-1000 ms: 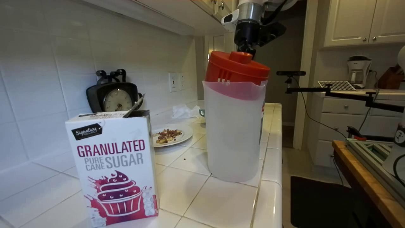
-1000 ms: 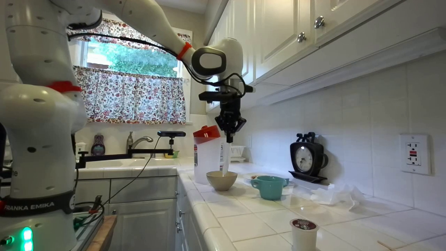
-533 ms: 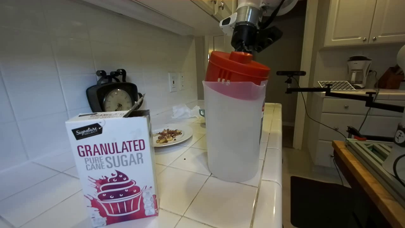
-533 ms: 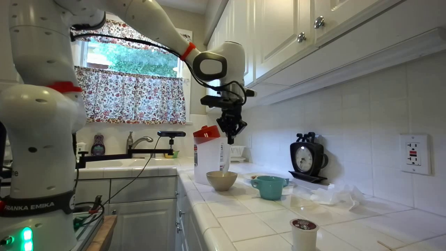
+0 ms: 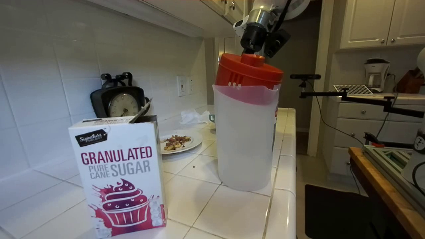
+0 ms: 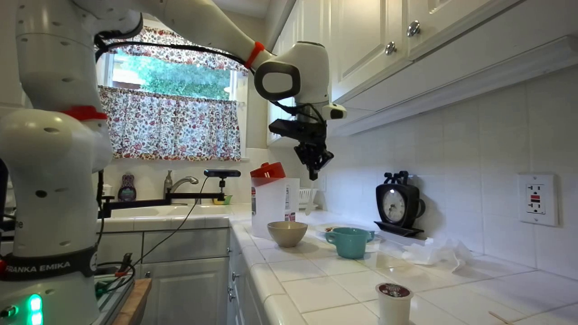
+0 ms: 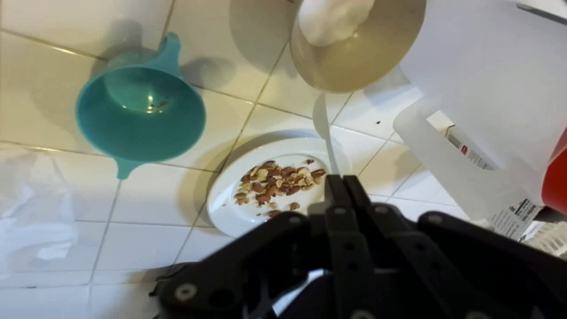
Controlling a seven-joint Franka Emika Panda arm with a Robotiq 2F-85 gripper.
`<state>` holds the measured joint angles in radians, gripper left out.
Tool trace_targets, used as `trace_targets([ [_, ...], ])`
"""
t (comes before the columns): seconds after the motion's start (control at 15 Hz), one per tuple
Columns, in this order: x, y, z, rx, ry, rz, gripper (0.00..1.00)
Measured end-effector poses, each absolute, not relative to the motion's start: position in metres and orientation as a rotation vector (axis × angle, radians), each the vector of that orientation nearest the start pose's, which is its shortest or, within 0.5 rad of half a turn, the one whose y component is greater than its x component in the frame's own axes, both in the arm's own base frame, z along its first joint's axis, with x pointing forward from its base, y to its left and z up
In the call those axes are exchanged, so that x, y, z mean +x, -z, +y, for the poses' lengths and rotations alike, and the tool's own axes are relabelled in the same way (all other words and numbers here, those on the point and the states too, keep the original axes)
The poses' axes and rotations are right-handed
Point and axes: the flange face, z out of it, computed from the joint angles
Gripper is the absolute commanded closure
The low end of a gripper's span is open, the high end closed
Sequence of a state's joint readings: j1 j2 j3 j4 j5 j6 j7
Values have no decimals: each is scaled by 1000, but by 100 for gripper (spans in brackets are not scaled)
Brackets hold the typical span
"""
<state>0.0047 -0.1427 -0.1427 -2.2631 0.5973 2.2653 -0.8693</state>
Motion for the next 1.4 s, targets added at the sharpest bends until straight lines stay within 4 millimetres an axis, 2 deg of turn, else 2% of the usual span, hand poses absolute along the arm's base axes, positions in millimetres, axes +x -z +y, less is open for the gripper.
trace_targets([
  [0.13, 516, -432, -67, -2659, 524, -460, 99],
  [0.27, 527, -417, -72, -2645, 524, -423, 99],
  [0.53, 553, -378, -72, -2616, 489, -349, 99],
  [0.67, 564, -369, -70, -2608, 480, -335, 99],
  [0.93, 576, -375, -71, -2600, 508, -334, 99],
  [1.4, 579, -383, -77, -2575, 541, -310, 99],
])
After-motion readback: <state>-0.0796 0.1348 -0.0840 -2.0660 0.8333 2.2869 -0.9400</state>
